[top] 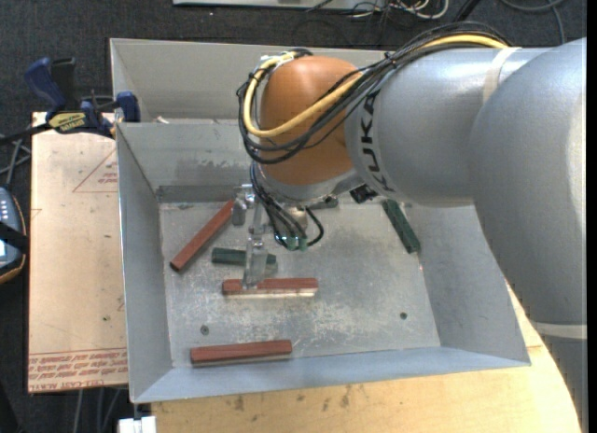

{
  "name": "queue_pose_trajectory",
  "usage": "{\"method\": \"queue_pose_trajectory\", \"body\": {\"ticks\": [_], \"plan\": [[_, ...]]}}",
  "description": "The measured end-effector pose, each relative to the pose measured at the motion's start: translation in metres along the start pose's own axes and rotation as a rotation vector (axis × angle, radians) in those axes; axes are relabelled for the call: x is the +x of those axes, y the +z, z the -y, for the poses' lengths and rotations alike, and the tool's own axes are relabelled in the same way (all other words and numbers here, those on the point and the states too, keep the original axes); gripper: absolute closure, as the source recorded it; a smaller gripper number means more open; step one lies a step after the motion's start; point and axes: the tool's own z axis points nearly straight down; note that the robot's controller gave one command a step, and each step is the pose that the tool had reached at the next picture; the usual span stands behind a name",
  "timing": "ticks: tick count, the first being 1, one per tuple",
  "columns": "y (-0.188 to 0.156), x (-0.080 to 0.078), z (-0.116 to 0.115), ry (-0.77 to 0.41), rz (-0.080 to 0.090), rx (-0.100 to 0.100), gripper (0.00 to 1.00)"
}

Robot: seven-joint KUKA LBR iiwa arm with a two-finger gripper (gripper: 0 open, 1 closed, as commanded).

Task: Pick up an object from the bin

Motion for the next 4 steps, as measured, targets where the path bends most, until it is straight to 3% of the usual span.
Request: {"method": "queue_pose_trajectory", "body": {"ticks": [1,2,3,4], "plan": [[-0.004,-0.002,0.001,0.003,0.007,-0.001,0.0],[0.085,0.016,-0.025,0.052,0.009,-0.003,1.0],[0.087,0.017,-0.024,0.053,0.008,-0.002,0.0],[0.087,0.017,-0.024,0.054,0.007,-0.002,1.0]]}}
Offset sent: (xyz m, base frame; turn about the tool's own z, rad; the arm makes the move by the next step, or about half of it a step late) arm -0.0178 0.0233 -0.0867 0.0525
